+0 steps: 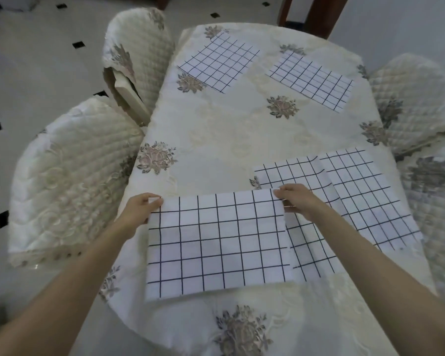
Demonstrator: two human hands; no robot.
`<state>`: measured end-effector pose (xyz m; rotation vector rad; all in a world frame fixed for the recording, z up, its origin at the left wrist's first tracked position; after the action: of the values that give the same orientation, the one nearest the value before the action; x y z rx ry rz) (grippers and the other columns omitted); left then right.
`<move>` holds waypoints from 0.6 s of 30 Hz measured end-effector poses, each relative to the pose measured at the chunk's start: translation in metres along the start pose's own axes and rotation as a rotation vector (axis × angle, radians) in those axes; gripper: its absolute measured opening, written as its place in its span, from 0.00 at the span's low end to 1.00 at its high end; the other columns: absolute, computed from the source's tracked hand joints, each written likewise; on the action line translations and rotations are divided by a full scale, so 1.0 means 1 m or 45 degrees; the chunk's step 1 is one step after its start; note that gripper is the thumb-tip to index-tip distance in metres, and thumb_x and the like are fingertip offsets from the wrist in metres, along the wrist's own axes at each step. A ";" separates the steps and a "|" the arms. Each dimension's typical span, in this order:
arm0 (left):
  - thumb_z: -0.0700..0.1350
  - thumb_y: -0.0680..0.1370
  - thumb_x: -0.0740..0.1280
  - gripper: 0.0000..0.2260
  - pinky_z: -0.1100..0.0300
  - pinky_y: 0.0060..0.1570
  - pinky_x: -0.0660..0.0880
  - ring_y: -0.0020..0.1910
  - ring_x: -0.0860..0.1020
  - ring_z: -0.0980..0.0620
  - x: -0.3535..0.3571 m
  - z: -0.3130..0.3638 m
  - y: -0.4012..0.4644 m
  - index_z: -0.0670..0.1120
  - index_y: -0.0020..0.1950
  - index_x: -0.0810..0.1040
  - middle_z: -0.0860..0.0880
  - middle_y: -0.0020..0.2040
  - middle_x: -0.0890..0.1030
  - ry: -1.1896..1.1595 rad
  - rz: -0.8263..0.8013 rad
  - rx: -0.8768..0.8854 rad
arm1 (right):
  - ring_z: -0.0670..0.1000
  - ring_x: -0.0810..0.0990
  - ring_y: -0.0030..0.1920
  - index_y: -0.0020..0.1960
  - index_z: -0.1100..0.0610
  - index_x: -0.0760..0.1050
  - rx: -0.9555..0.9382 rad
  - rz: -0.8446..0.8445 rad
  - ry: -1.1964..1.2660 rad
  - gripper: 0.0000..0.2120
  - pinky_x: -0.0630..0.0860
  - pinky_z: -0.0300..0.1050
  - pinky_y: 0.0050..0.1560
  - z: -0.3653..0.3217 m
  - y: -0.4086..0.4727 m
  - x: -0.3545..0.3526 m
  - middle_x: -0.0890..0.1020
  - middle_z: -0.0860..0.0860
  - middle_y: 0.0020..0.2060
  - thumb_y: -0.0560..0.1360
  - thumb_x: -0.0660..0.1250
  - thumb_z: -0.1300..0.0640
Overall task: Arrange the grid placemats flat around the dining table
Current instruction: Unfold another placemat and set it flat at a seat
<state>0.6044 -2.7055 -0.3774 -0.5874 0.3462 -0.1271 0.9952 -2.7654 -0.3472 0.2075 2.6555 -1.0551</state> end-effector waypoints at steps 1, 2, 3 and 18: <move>0.44 0.78 0.69 0.06 0.59 0.34 0.67 0.33 0.70 0.50 0.001 -0.005 0.007 0.43 0.51 0.80 0.46 0.36 0.73 0.022 0.007 -0.011 | 0.48 0.76 0.34 0.41 0.56 0.73 0.021 0.007 -0.009 0.08 0.77 0.38 0.38 0.003 0.009 0.003 0.77 0.50 0.35 0.78 0.67 0.57; 0.44 0.78 0.69 0.05 0.60 0.33 0.67 0.33 0.70 0.50 0.003 -0.007 0.012 0.43 0.50 0.80 0.45 0.37 0.73 0.042 0.009 -0.018 | 0.48 0.75 0.34 0.40 0.56 0.72 0.043 0.019 -0.010 0.08 0.77 0.39 0.37 0.006 0.016 0.006 0.76 0.50 0.35 0.78 0.67 0.57; 0.43 0.78 0.69 0.04 0.60 0.34 0.68 0.33 0.71 0.50 0.003 -0.010 0.017 0.43 0.49 0.80 0.45 0.38 0.75 0.053 0.005 -0.023 | 0.48 0.74 0.33 0.39 0.56 0.72 0.065 0.038 -0.008 0.09 0.76 0.39 0.36 0.008 0.023 0.008 0.75 0.51 0.34 0.77 0.67 0.58; 0.43 0.77 0.70 0.06 0.54 0.40 0.72 0.40 0.75 0.47 -0.006 0.002 0.066 0.52 0.41 0.82 0.46 0.34 0.78 0.066 -0.007 0.123 | 0.52 0.81 0.38 0.41 0.58 0.78 0.038 0.290 -0.116 0.06 0.81 0.48 0.43 0.009 0.064 0.005 0.83 0.56 0.40 0.75 0.65 0.65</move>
<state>0.6012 -2.6484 -0.4112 -0.4900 0.3864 -0.1639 1.0075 -2.7254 -0.3966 0.4449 2.4662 -1.0051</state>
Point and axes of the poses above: each hand's wrist, its own y-axis towards the middle knuckle, its own x-axis out of the palm, z = x × y, the point moved 3 cm from there along y, towards the middle knuckle
